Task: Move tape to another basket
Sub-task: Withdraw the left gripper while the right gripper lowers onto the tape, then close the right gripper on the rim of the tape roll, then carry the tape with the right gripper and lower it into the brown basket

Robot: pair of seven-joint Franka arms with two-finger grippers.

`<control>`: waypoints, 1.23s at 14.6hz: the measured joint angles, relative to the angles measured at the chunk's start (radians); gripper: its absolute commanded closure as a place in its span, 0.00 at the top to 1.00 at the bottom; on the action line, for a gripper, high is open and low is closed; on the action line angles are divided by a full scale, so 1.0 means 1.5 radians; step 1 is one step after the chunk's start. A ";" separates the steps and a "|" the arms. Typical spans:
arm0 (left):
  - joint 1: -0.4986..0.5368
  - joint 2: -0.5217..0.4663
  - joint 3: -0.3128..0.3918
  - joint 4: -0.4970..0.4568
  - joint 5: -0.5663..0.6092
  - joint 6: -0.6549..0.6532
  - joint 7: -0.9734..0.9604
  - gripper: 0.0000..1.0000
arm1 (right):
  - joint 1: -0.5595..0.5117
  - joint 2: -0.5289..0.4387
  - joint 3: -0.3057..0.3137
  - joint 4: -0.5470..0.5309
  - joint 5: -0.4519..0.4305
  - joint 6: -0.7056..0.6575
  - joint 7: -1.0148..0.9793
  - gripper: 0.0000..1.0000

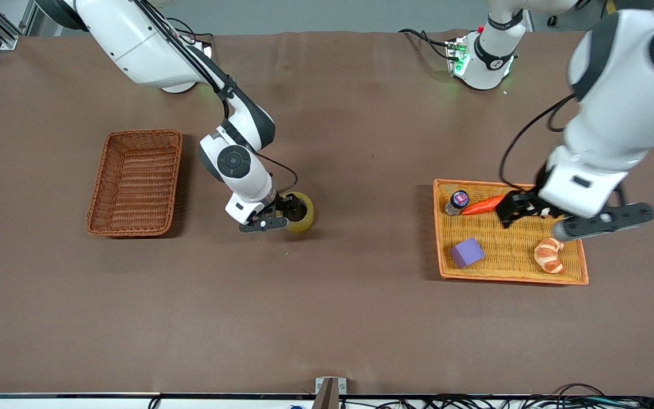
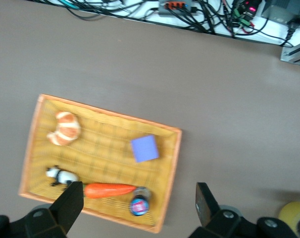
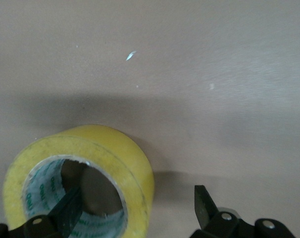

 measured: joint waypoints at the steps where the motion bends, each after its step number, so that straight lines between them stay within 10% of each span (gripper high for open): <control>1: 0.016 -0.017 0.000 -0.008 0.000 -0.013 0.020 1.00 | 0.000 0.011 0.001 0.000 -0.001 0.011 0.000 0.62; 7: 0.108 -0.144 -0.018 -0.080 -0.002 -0.081 0.154 1.00 | -0.001 0.020 0.001 0.005 -0.027 0.011 0.017 0.00; 14: 0.167 -0.185 -0.064 -0.140 -0.053 -0.093 0.197 1.00 | -0.018 0.008 0.034 0.079 -0.028 -0.123 0.080 0.00; 18: 0.165 -0.176 -0.080 -0.138 -0.053 -0.082 0.197 1.00 | -0.089 -0.109 0.046 0.108 -0.030 -0.327 0.063 0.00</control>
